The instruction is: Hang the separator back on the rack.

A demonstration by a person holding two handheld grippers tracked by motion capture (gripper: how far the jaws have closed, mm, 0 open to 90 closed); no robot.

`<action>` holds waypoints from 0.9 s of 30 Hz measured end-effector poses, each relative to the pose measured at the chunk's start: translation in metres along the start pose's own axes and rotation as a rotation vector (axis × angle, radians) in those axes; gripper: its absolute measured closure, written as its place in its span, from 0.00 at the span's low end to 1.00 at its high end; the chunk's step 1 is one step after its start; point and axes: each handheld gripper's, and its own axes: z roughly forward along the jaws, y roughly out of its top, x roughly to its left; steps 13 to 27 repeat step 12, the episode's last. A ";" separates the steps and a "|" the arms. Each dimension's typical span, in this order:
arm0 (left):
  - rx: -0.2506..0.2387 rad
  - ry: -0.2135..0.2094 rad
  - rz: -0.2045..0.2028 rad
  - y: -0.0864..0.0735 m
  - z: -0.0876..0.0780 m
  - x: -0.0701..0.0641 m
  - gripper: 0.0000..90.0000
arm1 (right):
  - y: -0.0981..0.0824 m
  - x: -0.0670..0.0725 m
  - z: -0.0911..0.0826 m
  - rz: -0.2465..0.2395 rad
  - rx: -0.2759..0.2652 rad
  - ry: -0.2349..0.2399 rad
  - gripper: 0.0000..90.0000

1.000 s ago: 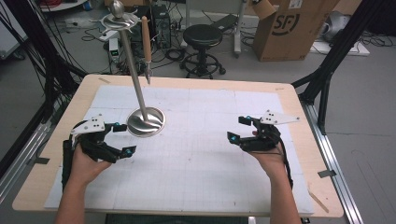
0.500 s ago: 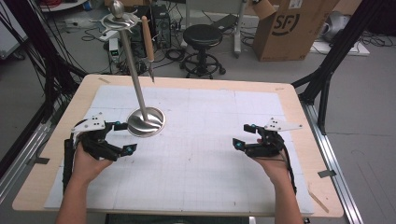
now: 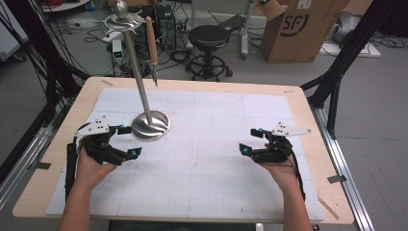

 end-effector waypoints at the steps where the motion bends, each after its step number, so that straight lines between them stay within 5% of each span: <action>1: 0.002 0.002 0.001 0.000 0.000 0.000 0.06 | 0.000 0.000 0.000 0.002 0.001 0.002 0.17; 27: 0.018 0.005 0.000 -0.002 0.004 0.001 0.06 | -0.001 0.000 0.003 0.000 0.016 0.004 0.17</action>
